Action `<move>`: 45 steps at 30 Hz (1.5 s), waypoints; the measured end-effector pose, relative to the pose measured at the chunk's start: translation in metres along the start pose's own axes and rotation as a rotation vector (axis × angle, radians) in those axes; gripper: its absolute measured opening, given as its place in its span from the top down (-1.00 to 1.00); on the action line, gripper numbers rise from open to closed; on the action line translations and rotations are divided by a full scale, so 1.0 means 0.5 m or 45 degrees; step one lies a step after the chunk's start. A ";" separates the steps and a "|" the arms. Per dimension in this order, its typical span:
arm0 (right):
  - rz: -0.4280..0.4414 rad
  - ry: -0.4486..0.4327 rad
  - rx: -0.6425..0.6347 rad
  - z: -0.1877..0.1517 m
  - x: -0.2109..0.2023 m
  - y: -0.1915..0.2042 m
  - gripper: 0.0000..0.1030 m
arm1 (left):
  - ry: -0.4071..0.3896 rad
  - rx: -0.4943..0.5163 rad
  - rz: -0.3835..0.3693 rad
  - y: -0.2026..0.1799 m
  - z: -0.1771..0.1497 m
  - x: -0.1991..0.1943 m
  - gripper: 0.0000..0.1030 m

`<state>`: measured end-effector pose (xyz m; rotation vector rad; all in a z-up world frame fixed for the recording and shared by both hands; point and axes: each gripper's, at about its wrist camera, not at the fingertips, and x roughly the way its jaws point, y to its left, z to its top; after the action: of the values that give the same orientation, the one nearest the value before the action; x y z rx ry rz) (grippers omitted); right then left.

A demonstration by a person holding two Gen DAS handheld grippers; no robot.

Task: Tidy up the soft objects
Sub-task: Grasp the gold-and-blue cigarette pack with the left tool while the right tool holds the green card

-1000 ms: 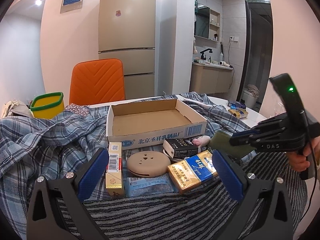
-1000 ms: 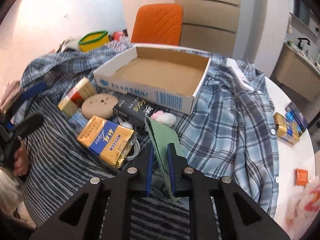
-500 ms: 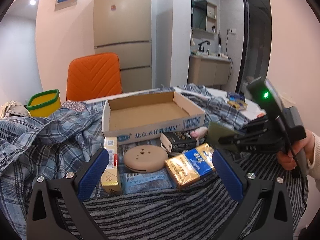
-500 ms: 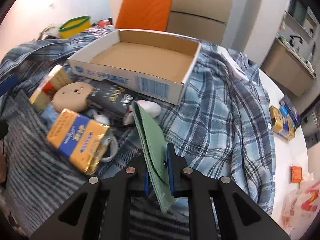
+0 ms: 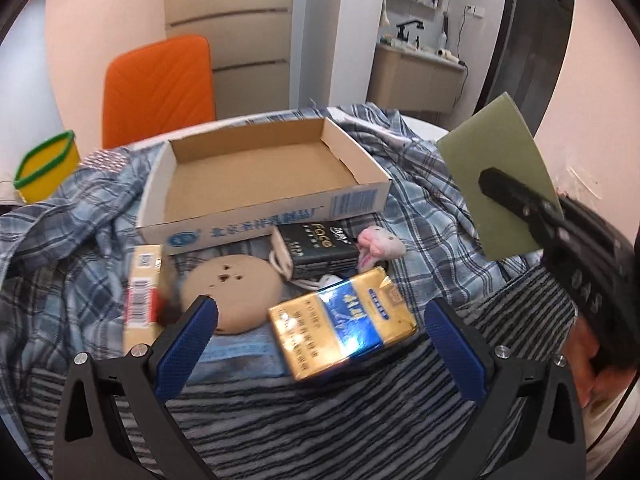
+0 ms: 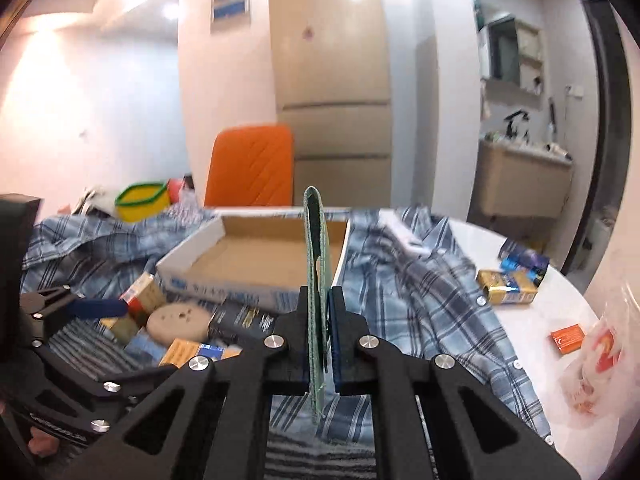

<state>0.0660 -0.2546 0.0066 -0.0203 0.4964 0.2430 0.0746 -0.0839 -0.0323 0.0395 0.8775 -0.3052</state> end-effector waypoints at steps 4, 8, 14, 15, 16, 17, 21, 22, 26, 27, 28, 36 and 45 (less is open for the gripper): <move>-0.002 0.008 0.014 -0.009 0.006 -0.007 0.84 | 0.143 0.003 -0.016 -0.005 0.002 0.035 -1.00; 0.015 -0.009 0.040 -0.012 -0.001 -0.018 0.84 | 0.194 -0.076 -0.006 -0.004 0.003 0.062 -1.00; -0.008 -0.010 0.053 -0.018 -0.004 -0.024 0.84 | 0.213 -0.105 0.035 -0.017 0.010 0.084 -1.00; -0.010 -0.006 0.059 -0.018 -0.003 -0.026 0.84 | 0.220 -0.115 0.040 -0.016 0.011 0.088 -1.00; -0.007 -0.003 0.064 -0.018 -0.003 -0.027 0.84 | 0.213 -0.121 0.052 -0.018 0.012 0.089 -1.00; -0.003 0.000 0.065 -0.019 -0.002 -0.028 0.84 | 0.202 -0.119 0.064 -0.020 0.014 0.089 -1.00; -0.006 -0.006 0.052 -0.019 -0.004 -0.025 0.84 | 0.217 -0.107 0.071 -0.027 0.018 0.102 -1.00; -0.006 -0.008 0.049 -0.019 -0.005 -0.024 0.84 | 0.218 -0.097 0.085 -0.029 0.017 0.104 -1.00; -0.010 -0.011 0.045 -0.019 -0.006 -0.023 0.84 | 0.219 -0.073 0.110 -0.031 0.014 0.108 -0.89; -0.010 -0.009 0.045 -0.019 -0.005 -0.023 0.84 | 0.204 -0.080 0.111 -0.028 0.013 0.104 -0.78; -0.010 -0.008 0.045 -0.019 -0.006 -0.022 0.84 | 0.189 -0.090 0.098 -0.024 0.013 0.099 -0.78; -0.001 -0.014 0.041 -0.018 -0.009 -0.022 0.84 | -0.014 -0.069 0.091 -0.008 0.014 0.004 -0.61; -0.008 -0.048 -0.030 0.021 -0.028 0.008 0.84 | -0.226 -0.039 0.149 0.023 0.059 -0.124 -0.61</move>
<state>0.0582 -0.2528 0.0228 -0.0403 0.4563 0.2424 0.0626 -0.0621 0.0327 0.0350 0.7005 -0.1827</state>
